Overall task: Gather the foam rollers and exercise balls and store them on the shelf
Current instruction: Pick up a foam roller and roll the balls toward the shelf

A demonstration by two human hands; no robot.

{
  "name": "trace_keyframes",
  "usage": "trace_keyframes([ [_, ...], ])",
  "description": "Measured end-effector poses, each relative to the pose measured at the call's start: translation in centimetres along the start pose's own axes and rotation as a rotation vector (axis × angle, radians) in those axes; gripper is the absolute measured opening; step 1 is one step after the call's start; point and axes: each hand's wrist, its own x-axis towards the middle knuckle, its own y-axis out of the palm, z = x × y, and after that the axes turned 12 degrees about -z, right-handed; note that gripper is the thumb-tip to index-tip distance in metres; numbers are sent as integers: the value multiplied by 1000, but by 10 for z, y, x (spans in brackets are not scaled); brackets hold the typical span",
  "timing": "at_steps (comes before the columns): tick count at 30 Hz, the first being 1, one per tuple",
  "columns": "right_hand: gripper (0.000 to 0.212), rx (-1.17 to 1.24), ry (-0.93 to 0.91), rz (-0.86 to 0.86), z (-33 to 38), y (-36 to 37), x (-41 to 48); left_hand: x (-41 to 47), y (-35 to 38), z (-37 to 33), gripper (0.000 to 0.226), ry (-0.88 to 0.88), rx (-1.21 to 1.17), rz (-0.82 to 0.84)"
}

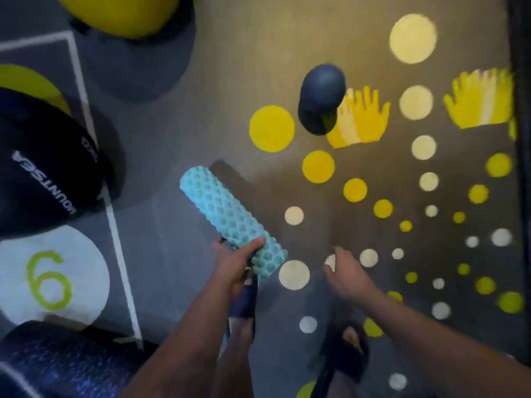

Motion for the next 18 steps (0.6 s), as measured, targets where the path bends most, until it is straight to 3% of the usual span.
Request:
trace_keyframes([
  [3,51,-76,-88,-94,25,-66,38,-23,19,-58,84,120,57,72],
  [6,49,-85,-188,-295,62,-114,113,-5,56,-104,92,290,158,105],
  [8,62,-202,-324,-426,95,-132,170,15,89,-126,96,373,195,89],
  [11,78,-404,-571,-495,136,-150,242,42,136,-143,96,427,198,70],
  [16,73,-597,-665,-450,117,-180,305,56,198,-145,93,454,197,67],
  [18,73,-548,-626,-423,103,-181,299,46,208,-142,92,458,250,42],
])
